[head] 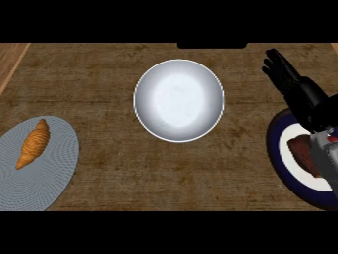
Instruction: Pick the tomato from the plate and place it in the bowl
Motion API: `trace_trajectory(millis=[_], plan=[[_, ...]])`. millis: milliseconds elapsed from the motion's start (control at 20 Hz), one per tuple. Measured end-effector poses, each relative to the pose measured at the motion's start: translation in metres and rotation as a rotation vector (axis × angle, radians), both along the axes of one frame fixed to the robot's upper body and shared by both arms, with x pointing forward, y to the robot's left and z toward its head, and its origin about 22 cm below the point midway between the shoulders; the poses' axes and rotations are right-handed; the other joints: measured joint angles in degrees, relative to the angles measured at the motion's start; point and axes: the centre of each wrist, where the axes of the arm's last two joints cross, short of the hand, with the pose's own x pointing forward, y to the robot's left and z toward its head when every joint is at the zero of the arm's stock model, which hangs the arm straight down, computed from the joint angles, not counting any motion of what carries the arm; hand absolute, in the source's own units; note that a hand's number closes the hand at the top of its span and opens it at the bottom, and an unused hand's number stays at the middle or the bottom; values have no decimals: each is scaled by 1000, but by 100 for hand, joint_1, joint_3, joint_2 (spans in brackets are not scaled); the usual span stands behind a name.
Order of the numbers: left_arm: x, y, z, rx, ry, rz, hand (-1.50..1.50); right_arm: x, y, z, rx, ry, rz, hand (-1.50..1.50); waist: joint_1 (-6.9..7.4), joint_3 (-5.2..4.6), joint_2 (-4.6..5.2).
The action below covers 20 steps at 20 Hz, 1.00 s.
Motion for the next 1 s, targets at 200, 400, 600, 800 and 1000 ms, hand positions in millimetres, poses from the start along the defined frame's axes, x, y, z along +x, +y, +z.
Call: trace_trajectory(millis=[200, 400, 600, 800, 1000], plan=[[2, -2, 3, -64, 48, -13, 0, -6, -43, 18, -60, -119, -109, 150, -169, -67, -82], [1, -9, -4, -161, 101, -17, 0, -24, -117, 34, -364, -122, -314, -150, -533, -160, -57], [0, -16, -13, -247, 160, -19, 0, -57, -167, 5, -531, -4, -659, -150, -752, -140, -116], [8, -24, -5, -285, 188, -49, 0, -103, -163, -39, -622, 6, -788, -150, -672, -129, -161], [16, -32, 1, -305, 203, -78, 0, -152, -153, -52, -672, 23, -863, -150, -506, -125, -157]])
